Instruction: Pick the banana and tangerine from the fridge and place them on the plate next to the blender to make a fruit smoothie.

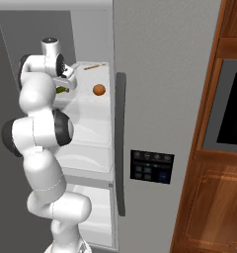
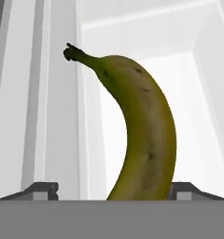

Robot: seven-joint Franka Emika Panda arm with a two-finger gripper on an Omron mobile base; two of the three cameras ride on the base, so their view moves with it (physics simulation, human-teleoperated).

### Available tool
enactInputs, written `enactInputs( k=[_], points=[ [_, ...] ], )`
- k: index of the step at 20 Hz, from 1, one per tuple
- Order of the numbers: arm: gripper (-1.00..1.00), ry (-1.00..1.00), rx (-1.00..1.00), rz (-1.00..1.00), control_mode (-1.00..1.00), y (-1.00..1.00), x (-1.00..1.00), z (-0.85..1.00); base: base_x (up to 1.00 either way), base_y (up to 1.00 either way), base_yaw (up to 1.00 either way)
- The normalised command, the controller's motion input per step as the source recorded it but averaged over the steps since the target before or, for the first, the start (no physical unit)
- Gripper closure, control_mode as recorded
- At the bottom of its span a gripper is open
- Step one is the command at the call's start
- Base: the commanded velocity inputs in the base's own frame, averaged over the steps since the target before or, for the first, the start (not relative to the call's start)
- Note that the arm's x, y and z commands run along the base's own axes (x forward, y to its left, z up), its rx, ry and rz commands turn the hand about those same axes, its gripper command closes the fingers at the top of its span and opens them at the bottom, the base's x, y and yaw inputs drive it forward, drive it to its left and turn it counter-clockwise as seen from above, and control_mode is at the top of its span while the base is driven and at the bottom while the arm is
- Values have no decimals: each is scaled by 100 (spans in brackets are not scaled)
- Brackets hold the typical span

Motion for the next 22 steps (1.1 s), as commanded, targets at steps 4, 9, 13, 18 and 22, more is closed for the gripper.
enactInputs(
  k=[4,9,13,18,22],
  points=[
    [100,-1,0,-1,-100,-31,-10,-48,0,0,0],
    [100,-2,0,0,-100,-8,0,-7,0,0,0],
    [100,-1,0,0,-100,-3,-16,-2,0,0,0],
    [100,-13,4,0,-100,-25,-84,0,0,0,0],
    [100,-25,7,0,-100,-30,-100,0,0,0,0]
  ],
)
